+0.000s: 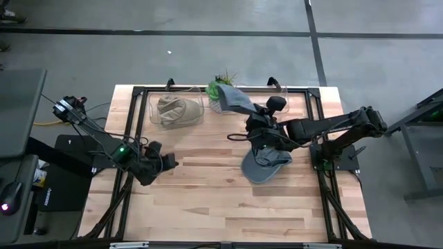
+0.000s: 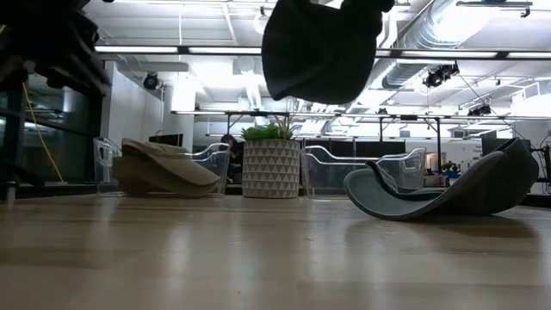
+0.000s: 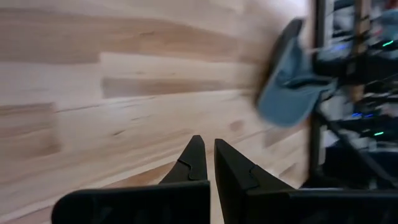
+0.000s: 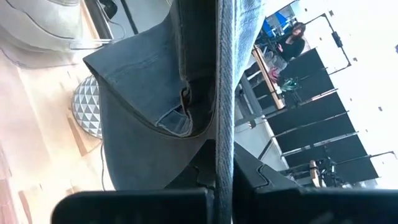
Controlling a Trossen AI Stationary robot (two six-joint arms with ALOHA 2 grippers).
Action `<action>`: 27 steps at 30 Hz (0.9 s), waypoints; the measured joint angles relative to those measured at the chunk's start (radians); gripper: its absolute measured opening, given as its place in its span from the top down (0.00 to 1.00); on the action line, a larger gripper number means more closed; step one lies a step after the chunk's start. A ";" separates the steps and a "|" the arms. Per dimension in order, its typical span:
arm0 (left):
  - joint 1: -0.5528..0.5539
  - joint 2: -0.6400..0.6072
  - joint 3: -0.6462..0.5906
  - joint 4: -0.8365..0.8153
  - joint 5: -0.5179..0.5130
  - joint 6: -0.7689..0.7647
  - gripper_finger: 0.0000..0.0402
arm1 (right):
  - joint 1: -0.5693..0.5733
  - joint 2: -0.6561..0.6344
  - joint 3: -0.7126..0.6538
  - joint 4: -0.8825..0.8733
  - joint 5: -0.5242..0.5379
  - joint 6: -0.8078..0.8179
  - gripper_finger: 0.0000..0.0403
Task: Pick & Place hat
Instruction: Put the left blue cap into the right transparent bin
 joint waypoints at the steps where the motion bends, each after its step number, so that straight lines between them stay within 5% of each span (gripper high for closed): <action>1: 0.000 -0.001 0.000 0.019 -0.023 0.004 1.00 | 0.000 0.000 0.000 0.000 0.004 -0.003 0.99; 7: 0.100 -0.001 0.000 0.174 -0.093 0.065 0.98 | 0.001 0.000 0.000 0.001 -0.001 -0.043 0.99; 11: 0.214 -0.001 0.000 0.370 -0.059 0.222 0.87 | 0.001 0.000 0.000 0.001 -0.002 -0.048 0.99; 15: 0.344 -0.001 0.000 0.566 0.062 0.336 0.67 | 0.001 0.000 0.000 0.002 -0.002 -0.079 0.99; 21: 0.527 -0.001 0.000 0.719 0.198 0.286 0.36 | 0.001 0.000 0.000 0.017 -0.002 -0.153 0.99; 27: 0.723 -0.001 0.000 0.856 0.342 0.275 0.25 | 0.001 0.000 0.000 0.079 -0.004 -0.268 0.99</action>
